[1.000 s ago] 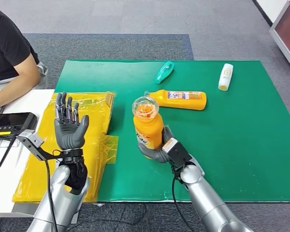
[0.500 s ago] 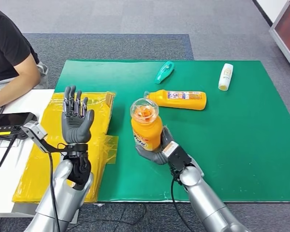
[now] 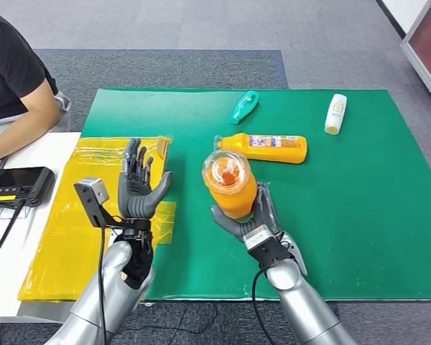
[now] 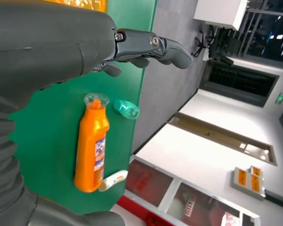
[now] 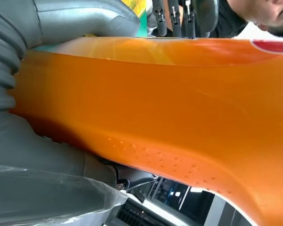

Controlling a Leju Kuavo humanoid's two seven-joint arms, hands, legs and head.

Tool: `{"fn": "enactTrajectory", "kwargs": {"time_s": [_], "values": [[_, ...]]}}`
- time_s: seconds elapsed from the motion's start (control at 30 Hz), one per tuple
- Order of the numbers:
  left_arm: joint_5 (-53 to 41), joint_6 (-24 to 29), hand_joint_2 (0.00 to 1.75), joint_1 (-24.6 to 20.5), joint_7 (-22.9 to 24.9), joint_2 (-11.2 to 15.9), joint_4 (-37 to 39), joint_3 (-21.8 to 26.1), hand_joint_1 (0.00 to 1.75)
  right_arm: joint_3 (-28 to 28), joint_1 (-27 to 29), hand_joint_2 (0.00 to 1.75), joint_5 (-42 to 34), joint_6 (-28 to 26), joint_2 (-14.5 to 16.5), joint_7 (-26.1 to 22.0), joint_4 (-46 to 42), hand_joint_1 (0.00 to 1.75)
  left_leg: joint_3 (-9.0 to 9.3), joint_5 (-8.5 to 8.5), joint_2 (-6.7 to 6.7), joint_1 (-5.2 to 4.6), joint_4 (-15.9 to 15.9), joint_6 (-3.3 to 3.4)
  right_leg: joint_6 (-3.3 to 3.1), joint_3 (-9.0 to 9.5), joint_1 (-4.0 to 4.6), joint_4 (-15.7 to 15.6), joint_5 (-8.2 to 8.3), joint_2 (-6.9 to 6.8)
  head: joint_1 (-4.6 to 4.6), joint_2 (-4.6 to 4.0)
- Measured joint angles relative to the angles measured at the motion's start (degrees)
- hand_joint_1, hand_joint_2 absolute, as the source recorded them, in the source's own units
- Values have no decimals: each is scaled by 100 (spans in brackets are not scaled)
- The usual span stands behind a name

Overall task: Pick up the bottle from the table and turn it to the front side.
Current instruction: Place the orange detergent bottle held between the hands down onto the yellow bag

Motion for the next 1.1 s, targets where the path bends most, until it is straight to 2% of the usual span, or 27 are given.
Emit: {"fn": "enactTrajectory", "kwargs": {"time_s": [0.17,0.3,0.43,0.57,0.97,1.1], "values": [[-45,25,175,-101,-12,-35,196,-126,0,8,12,175,43,-40,0,3,-33,175,-1,0,0,0,0,0,0,0,0,0,0,0,-1,0],[-148,38,175,-158,-39,-38,303,-238,0,88,-14,175,245,-323,0,-15,-22,175,-3,0,0,0,0,0,0,-1,0,1,0,0,-1,0],[-689,432,175,-209,-176,-39,386,-392,0,263,-121,175,420,-615,2,-8,66,175,-6,0,0,0,0,0,0,-3,0,1,0,0,0,0],[-1168,753,175,-276,-252,-39,467,-534,0,470,-245,175,403,-637,23,8,179,175,-7,0,0,0,0,0,0,-3,0,1,0,-1,-1,0],[-1209,621,175,-370,-183,-34,565,-634,0,721,-410,175,367,-890,50,-86,454,175,-10,1,0,0,0,0,0,-6,0,1,1,-1,-1,0],[-1075,531,175,-337,-215,-25,475,-640,0,723,-295,175,-50,-1008,48,-210,361,175,-12,1,0,0,0,0,0,-9,0,2,1,-1,-1,0]]}}
